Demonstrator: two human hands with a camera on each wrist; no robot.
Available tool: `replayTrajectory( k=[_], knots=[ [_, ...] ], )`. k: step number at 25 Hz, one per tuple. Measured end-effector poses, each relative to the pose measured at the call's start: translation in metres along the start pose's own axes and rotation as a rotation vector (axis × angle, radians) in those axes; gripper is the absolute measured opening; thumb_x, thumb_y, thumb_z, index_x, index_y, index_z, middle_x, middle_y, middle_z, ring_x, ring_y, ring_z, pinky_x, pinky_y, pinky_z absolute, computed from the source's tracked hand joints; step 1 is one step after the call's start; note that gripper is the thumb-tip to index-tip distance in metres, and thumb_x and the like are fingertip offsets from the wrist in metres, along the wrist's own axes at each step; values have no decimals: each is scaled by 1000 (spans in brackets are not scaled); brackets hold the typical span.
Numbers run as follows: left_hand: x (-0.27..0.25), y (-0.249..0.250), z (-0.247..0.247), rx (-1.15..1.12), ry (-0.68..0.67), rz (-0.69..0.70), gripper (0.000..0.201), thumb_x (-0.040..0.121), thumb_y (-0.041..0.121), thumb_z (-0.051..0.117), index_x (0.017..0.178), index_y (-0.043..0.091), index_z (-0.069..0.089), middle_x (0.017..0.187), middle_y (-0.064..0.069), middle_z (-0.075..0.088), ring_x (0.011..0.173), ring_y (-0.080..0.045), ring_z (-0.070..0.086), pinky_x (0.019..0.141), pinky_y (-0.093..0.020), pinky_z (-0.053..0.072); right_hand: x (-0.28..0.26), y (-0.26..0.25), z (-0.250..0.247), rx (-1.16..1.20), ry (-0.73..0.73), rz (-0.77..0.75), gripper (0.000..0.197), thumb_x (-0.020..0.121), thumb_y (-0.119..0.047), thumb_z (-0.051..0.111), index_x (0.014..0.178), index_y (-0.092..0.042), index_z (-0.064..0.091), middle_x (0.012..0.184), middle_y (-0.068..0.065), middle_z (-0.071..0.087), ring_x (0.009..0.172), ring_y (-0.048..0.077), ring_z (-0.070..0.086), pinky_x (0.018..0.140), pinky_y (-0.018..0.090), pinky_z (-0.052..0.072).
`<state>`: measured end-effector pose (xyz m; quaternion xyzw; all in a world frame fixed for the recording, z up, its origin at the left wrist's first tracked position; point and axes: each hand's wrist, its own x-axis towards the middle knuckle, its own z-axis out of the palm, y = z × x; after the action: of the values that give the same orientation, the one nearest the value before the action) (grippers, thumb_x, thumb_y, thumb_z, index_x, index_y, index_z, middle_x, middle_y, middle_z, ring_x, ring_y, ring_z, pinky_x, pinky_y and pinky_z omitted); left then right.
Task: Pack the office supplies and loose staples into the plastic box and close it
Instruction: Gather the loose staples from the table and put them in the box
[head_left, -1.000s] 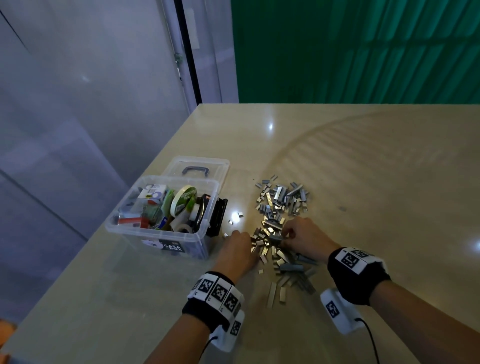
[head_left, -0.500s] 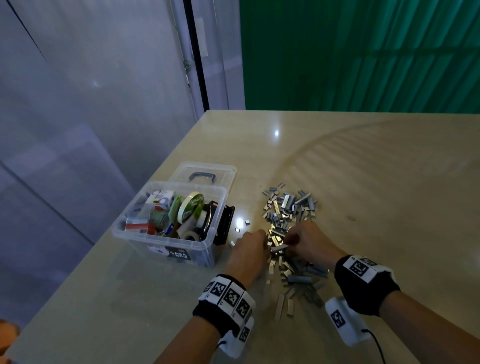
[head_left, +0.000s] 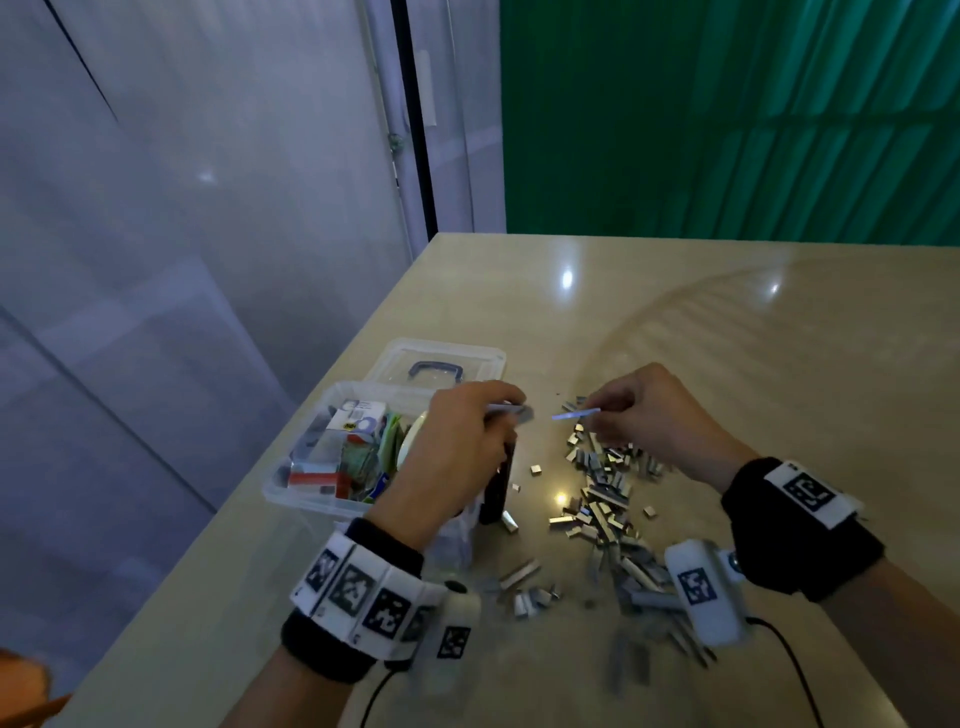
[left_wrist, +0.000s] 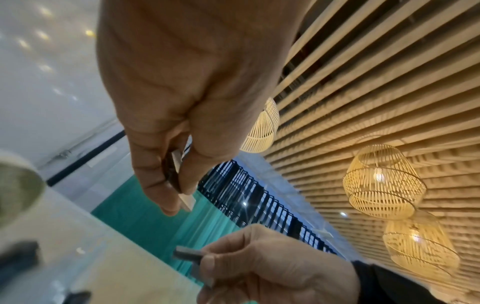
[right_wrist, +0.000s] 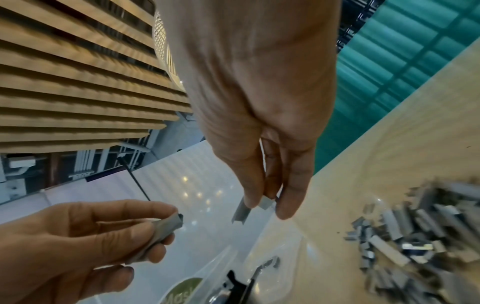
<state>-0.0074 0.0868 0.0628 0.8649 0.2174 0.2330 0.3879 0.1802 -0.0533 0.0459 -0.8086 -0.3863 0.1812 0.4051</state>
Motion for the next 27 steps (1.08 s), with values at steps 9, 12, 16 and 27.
replayTrajectory(
  k=[9,12,16,27],
  knots=[
    [-14,-82,-104,132,138,-84,12,86,19,75,98,18,78,92,3,76,83,0,70,84,-25,58,44,-112,69,-38,-63,-182,6,85,-7,77,87,-10,81,70,7,76,62,12,74,70,22,60],
    [-16,-100,-106,143,100,-109,15,87,14,73,101,18,79,96,5,77,85,0,69,88,-25,57,54,-139,96,-88,-114,-231,4,84,-4,77,85,-7,81,70,9,75,63,15,73,66,25,60],
    [-14,-101,-110,168,91,-91,13,88,12,71,96,17,80,89,1,76,76,-10,70,77,-24,57,59,-152,126,-263,-243,-322,10,83,1,74,83,-6,81,65,-2,70,56,10,64,56,17,53],
    [0,-110,-110,216,81,-40,15,89,18,70,103,18,76,97,1,74,82,-7,66,71,-5,46,60,-143,121,-288,-182,-291,9,89,-15,75,96,-16,80,84,-11,73,66,-6,64,60,11,48]
  ],
)
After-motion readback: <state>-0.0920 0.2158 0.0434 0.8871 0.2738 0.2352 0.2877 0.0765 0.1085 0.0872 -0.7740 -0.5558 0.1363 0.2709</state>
